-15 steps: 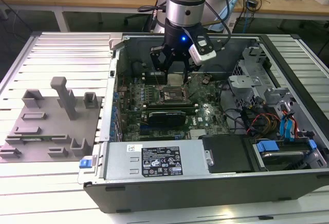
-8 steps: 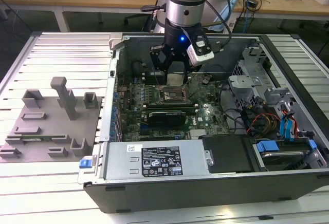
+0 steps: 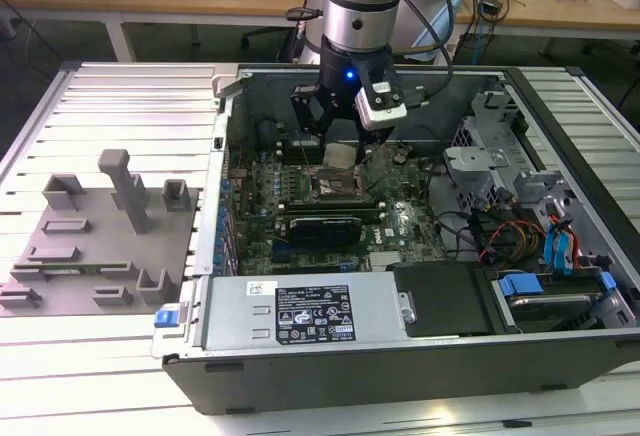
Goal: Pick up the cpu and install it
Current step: 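Place the cpu into insertion slot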
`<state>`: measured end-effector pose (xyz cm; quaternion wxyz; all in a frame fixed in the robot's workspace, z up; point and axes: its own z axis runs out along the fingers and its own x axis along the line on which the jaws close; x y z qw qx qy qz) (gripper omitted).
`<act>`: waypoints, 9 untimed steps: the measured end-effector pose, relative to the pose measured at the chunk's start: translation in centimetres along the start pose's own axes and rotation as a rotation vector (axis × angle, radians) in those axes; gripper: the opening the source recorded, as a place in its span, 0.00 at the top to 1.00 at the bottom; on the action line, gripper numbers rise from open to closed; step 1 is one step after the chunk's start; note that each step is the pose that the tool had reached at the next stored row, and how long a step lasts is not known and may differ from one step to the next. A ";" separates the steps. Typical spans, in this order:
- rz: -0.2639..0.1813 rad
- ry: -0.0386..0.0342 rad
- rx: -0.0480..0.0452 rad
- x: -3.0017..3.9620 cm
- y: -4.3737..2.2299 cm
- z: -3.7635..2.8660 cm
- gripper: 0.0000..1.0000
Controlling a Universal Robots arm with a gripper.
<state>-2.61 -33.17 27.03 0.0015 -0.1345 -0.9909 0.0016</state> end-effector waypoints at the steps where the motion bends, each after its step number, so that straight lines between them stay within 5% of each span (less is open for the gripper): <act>1: 0.017 0.0001 0.0000 0.00 0.00 0.00 0.45; 9: 0.212 0.0008 -0.0006 0.00 0.00 0.04 0.45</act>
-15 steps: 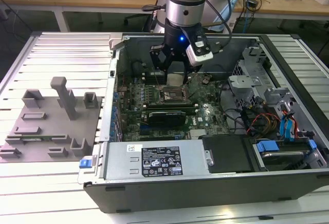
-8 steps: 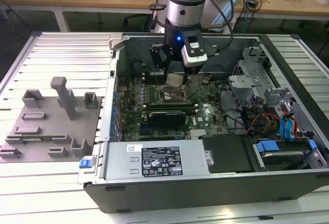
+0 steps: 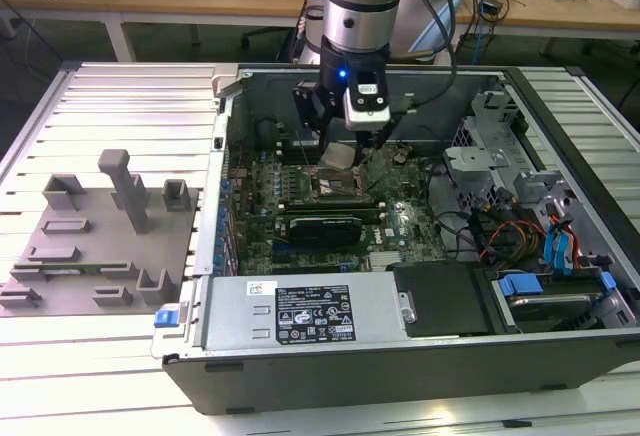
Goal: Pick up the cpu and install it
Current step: 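Place the cpu into insertion slot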
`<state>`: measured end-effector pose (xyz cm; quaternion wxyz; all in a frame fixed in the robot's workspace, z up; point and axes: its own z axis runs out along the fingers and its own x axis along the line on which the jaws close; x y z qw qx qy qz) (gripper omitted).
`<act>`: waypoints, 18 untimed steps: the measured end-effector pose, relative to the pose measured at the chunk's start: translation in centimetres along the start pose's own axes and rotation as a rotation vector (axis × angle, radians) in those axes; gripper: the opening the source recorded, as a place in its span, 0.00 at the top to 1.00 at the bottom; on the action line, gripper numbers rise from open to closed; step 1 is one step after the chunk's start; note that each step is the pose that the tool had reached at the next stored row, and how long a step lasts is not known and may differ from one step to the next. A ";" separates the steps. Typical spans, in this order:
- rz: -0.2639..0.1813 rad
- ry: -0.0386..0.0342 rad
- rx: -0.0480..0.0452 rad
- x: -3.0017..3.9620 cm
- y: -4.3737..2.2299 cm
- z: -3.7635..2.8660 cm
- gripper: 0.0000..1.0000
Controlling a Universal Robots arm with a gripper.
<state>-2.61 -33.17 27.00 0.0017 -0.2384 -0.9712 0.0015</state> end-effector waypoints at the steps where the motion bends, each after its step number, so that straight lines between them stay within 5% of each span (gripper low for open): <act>1: 0.014 0.0000 0.0000 0.00 0.00 0.00 0.45; 9: 0.252 0.0009 -0.0007 0.00 0.00 0.06 0.45; 18: 0.438 0.0016 -0.0011 0.00 0.00 0.09 0.45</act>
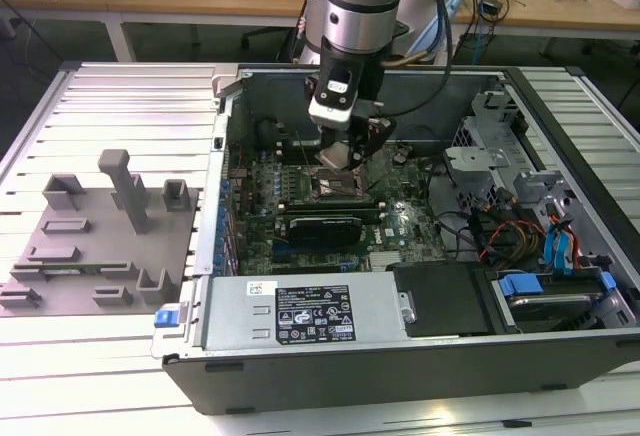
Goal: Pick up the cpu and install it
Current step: 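Place the cpu into insertion slot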
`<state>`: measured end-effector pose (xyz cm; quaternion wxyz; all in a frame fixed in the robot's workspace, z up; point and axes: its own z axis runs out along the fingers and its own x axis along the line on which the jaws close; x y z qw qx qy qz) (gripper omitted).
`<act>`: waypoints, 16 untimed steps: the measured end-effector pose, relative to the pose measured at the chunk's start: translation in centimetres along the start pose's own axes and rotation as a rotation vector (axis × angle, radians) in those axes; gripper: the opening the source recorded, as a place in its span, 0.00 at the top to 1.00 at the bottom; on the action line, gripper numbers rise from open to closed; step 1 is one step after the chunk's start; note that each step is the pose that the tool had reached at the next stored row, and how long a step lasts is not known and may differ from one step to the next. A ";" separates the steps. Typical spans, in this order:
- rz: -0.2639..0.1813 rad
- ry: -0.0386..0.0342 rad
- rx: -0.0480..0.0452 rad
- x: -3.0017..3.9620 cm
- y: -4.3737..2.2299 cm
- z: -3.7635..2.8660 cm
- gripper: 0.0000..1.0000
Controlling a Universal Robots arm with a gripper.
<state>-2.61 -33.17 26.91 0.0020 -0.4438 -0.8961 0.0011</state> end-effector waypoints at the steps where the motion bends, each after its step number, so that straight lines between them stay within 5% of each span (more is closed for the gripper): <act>1: 0.018 0.0001 0.0000 0.00 0.00 0.00 0.45; 16: 0.392 0.0014 -0.0010 0.00 0.00 0.09 0.45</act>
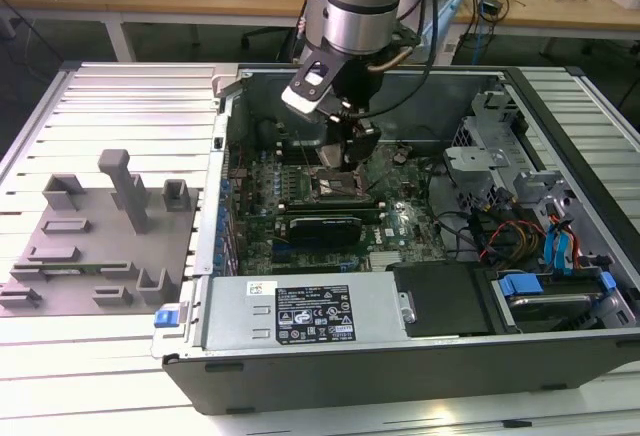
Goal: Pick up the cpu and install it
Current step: 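Place the cpu into insertion slot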
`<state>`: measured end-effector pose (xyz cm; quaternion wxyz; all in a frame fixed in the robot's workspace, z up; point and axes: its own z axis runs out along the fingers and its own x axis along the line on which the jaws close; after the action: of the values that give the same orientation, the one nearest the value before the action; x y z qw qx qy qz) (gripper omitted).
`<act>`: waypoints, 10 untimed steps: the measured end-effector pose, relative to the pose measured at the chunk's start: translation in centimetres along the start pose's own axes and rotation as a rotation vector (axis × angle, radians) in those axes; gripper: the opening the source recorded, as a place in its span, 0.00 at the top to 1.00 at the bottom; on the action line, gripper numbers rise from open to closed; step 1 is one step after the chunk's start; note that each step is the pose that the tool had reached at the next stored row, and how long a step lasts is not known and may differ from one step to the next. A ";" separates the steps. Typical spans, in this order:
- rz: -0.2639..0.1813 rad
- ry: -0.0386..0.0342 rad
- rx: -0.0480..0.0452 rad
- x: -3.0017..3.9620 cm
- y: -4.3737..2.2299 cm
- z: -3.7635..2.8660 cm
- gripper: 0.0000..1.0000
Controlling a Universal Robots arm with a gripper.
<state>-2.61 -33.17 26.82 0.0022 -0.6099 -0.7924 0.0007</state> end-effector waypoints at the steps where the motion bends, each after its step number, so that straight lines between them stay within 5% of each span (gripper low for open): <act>1: 0.024 0.0000 -0.0001 0.00 0.00 0.01 0.45; 6: 0.158 0.0006 -0.0005 0.00 0.00 0.07 0.45; 10: 0.196 0.0007 -0.0006 0.00 0.00 0.09 0.45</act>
<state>-2.61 -33.17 26.73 0.0022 -0.6845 -0.7290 0.0004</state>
